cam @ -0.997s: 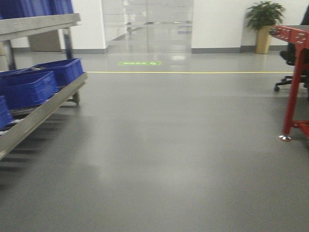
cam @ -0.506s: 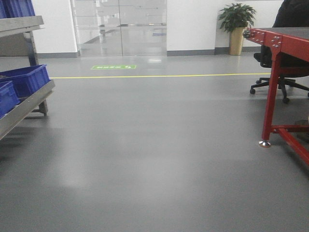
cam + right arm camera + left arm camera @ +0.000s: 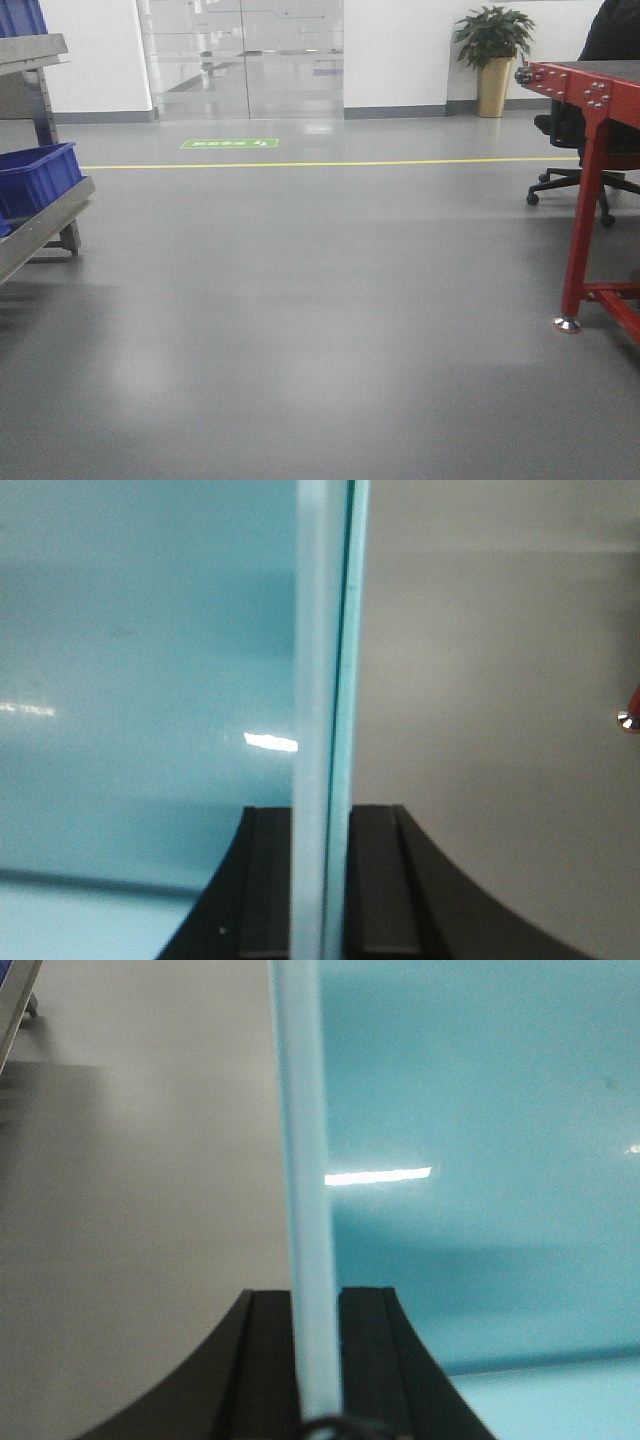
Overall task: Move two blue bins to right shelf middle
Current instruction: 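Turn and drive the base up to the other shelf holding the bin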
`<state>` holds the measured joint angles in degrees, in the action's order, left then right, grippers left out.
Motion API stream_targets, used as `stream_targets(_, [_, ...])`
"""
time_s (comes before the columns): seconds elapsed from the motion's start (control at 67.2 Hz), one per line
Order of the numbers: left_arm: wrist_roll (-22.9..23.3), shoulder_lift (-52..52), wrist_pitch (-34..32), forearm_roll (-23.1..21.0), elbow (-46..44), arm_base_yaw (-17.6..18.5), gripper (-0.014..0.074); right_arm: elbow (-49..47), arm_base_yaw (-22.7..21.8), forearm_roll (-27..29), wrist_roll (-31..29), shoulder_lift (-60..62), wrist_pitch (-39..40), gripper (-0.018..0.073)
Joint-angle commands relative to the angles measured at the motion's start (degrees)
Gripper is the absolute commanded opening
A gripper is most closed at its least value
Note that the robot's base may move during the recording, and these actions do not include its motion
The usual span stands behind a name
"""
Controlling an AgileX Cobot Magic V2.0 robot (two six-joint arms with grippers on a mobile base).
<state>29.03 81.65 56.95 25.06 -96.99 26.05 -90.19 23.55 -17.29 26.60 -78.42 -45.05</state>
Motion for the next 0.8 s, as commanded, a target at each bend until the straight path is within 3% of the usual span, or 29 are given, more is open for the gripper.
stream_targets(0.0, [-0.44, -0.56, -4.0, 1.21, -0.87, -0.08, -0.0111, -1.14, 0.12, -0.48, -0.77, 1.35, 6.54, -0.0165])
stream_targets(0.789, [-0.44, -0.56, -4.0, 1.21, -0.87, -0.08, -0.0111, -1.14, 0.12, -0.48, -0.77, 1.35, 6.54, -0.0165])
